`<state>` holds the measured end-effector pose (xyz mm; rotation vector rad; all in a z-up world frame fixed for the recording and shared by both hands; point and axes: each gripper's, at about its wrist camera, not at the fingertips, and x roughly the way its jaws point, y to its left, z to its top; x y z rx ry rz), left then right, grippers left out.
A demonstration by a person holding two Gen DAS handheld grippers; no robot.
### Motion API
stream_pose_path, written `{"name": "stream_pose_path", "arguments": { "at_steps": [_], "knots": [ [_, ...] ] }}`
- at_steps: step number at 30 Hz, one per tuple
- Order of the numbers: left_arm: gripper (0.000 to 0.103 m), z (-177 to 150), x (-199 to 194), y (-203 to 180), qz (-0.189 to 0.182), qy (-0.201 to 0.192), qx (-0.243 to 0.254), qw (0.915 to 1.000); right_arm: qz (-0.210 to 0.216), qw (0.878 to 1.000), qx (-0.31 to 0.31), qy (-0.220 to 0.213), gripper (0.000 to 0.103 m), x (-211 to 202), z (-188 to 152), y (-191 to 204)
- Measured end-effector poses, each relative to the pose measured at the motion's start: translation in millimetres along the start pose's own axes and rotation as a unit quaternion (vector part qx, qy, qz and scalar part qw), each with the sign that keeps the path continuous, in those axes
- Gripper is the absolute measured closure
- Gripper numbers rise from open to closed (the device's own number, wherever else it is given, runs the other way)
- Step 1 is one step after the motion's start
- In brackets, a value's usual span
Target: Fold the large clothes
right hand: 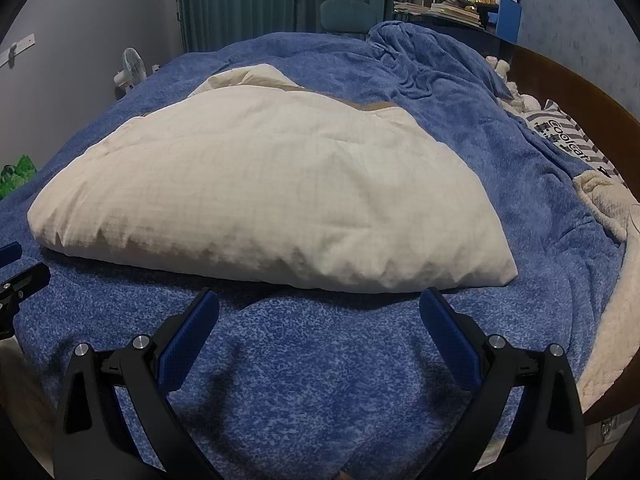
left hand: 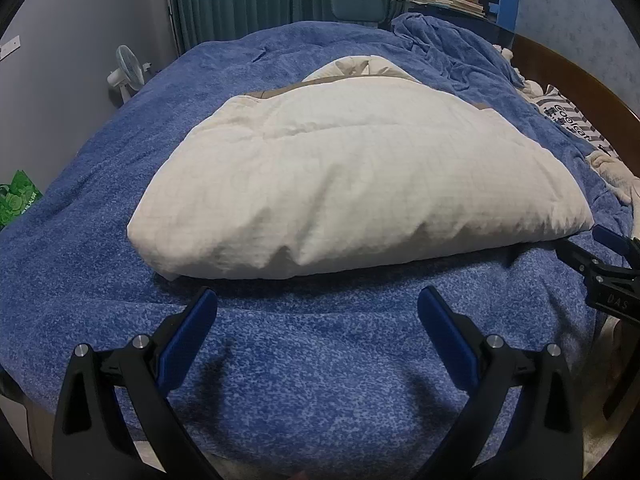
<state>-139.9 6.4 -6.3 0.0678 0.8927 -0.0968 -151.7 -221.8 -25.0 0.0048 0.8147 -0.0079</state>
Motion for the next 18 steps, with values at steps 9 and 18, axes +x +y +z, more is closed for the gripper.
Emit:
{"name": "stream_pose_path", "arguments": {
  "at_steps": [9, 18],
  "knots": [
    [0.007, 0.0, 1.6, -1.0, 0.001, 0.004, 0.0, 1.0, 0.001, 1.0, 0.001, 0.001, 0.007, 0.5, -0.6, -0.4],
    [0.007, 0.3, 0.3, -6.3, 0.016, 0.0, 0.011, 0.9998, 0.003, 1.0, 0.003, 0.006, 0.007, 3.4, -2.6, -1.3]
  ]
}}
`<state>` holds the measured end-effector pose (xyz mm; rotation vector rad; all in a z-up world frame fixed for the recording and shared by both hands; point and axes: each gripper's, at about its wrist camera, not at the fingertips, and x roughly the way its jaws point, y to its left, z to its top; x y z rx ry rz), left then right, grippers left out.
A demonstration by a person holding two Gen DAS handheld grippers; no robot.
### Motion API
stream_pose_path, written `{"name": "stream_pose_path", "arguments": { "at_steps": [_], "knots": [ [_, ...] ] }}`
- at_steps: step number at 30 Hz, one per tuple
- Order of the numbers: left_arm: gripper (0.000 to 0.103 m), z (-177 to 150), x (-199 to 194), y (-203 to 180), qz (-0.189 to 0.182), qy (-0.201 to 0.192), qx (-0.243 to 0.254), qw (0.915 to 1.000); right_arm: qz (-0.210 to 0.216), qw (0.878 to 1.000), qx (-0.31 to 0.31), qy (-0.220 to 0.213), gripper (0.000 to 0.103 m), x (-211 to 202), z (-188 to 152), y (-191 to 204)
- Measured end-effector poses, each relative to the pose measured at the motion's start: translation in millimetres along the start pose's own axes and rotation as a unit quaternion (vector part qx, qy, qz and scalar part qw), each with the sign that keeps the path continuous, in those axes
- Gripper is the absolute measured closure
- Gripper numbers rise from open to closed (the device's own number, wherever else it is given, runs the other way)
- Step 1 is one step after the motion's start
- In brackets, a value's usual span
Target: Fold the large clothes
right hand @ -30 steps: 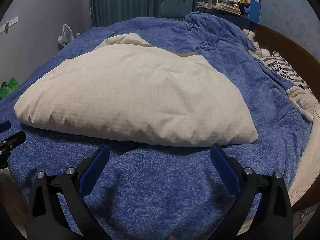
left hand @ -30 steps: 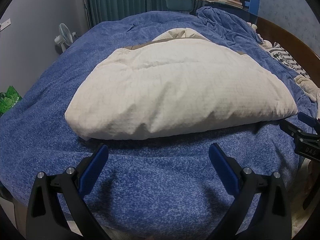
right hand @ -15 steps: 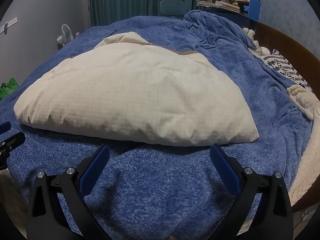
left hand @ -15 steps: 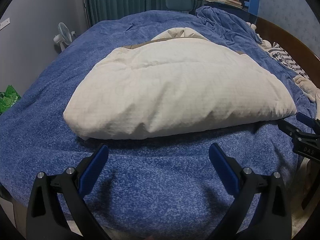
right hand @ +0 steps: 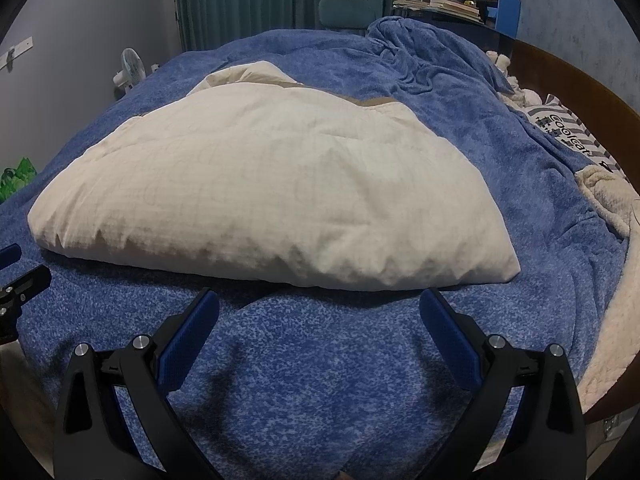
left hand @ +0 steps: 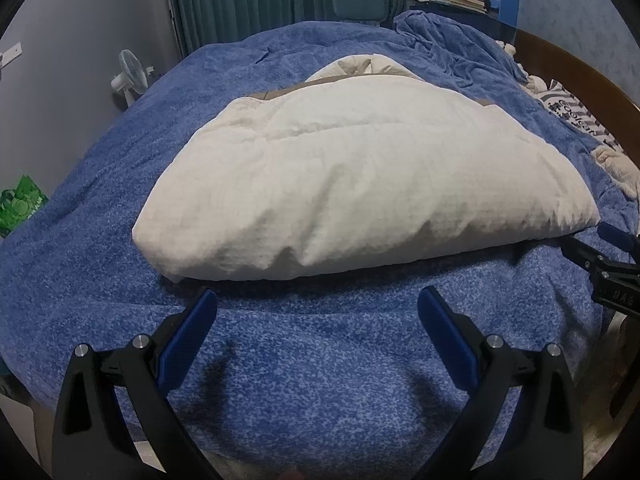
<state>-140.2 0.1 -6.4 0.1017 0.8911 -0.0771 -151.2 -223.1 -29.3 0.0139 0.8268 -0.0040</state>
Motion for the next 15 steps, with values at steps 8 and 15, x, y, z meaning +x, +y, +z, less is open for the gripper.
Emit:
{"name": "stream_pose_path", "arguments": {
  "at_steps": [8, 15],
  "knots": [
    [0.007, 1, 0, -2, 0.002, 0.003, -0.002, 1.0, 0.0, 1.0, 0.002, 0.002, 0.006, 1, 0, 2],
    [0.007, 3, 7, 9, -0.01, 0.022, -0.027, 0.9993, 0.002, 1.0, 0.003, 0.006, 0.006, 4, -1, 2]
  ]
}}
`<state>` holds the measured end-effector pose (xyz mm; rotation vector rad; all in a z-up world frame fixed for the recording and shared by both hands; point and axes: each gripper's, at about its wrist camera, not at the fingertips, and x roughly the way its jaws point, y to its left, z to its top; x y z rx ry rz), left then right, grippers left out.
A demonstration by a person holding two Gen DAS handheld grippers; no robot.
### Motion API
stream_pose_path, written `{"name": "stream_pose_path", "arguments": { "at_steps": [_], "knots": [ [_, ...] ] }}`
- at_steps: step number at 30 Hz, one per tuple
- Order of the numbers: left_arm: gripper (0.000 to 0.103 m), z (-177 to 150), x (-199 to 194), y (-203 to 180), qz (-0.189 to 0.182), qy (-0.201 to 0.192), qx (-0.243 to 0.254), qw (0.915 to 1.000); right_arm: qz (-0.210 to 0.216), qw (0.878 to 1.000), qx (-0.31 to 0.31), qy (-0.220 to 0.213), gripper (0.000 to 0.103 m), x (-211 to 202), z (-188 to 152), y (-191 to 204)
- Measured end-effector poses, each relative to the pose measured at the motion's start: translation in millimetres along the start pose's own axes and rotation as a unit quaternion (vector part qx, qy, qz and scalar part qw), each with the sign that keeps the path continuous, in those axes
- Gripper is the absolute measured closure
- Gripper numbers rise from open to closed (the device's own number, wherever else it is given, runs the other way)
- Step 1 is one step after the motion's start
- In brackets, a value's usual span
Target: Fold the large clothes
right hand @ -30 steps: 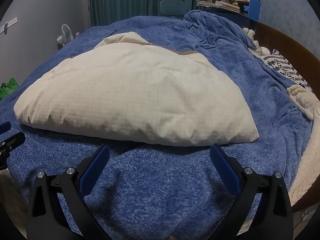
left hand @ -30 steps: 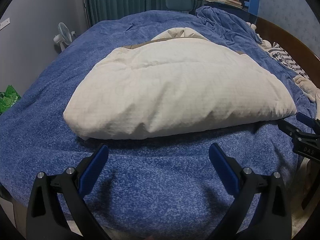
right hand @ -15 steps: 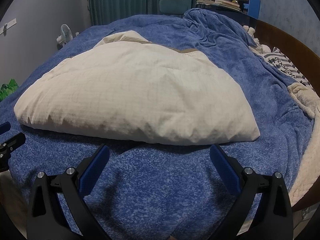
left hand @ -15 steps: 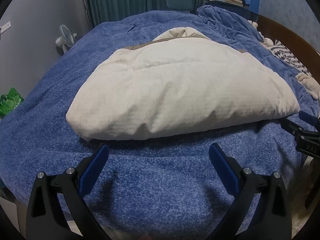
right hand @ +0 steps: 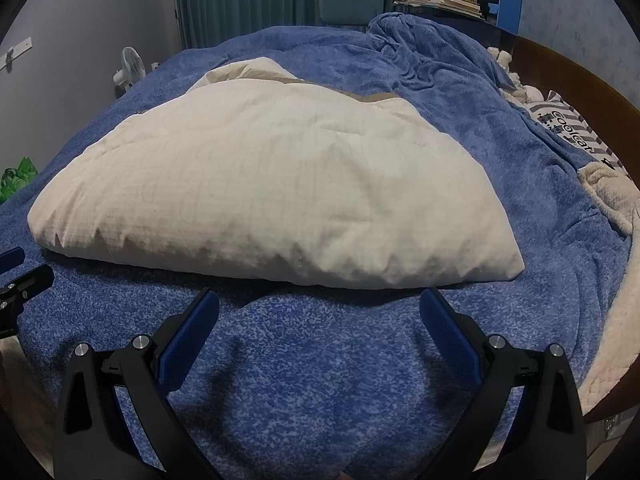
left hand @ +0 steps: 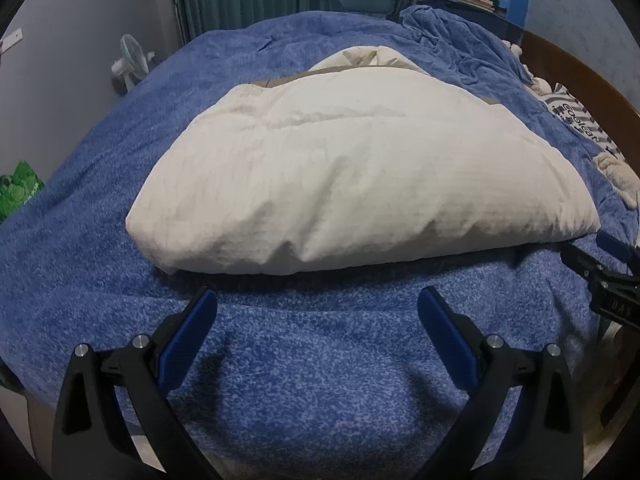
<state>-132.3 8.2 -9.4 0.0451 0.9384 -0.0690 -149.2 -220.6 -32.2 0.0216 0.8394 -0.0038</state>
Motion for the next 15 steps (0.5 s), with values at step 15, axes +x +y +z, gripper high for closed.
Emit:
{"name": "stream_pose_path", "arguments": {
  "at_steps": [15],
  "knots": [
    [0.007, 7.0, -0.5, 4.8, -0.008, -0.005, 0.006, 0.9999, 0.012, 1.0, 0.007, -0.018, 0.006, -4.1, 7.5, -1.1]
  ]
}}
